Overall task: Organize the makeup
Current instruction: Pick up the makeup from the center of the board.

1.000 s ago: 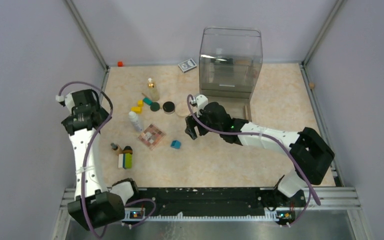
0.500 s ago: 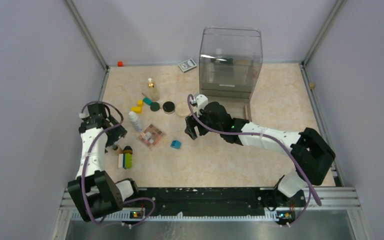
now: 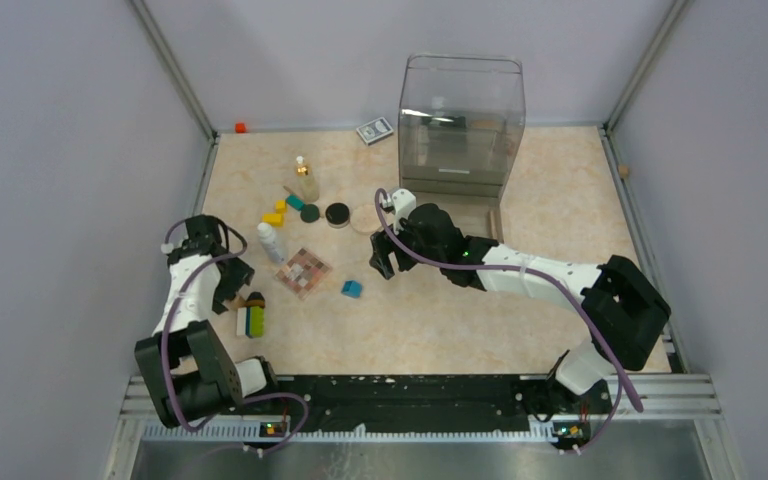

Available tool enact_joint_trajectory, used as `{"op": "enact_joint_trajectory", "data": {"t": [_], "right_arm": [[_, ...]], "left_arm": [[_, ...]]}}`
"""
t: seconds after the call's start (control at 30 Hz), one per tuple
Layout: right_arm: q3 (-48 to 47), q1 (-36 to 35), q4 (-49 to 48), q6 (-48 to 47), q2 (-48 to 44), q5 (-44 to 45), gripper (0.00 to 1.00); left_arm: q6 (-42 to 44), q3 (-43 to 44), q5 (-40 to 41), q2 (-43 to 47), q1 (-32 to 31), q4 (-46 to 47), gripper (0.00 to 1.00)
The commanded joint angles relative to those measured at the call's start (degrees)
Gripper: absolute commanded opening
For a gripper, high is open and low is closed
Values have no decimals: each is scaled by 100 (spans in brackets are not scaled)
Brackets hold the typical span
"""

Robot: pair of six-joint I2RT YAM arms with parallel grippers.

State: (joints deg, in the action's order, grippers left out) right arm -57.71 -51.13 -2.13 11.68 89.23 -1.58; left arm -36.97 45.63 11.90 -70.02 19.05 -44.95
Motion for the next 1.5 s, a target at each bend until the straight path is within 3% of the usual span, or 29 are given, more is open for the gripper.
{"op": "enact_joint_trajectory", "data": {"t": [0.0,0.4,0.67,0.93,1.13,1.47], "right_arm": [[18,37,-165,-44,-258,24,76],[1,48,-130,-95,-233,97,76],[-2,50,-130,-91,-231,97,76],[-10,43,-138,-90,-220,103,76],[-25,45,-121,-100,-207,122,76],[-53,43,-120,-100,-170,123,76]], "left_arm": [[-184,-44,192,-182,31,398,73],[-126,9,552,-403,36,579,56],[-92,-103,428,-451,37,692,37],[-38,-353,-469,-349,29,821,19],[-115,-788,-1158,-41,-17,737,15],[-1033,-899,-1276,-13,-1645,640,14]]}}
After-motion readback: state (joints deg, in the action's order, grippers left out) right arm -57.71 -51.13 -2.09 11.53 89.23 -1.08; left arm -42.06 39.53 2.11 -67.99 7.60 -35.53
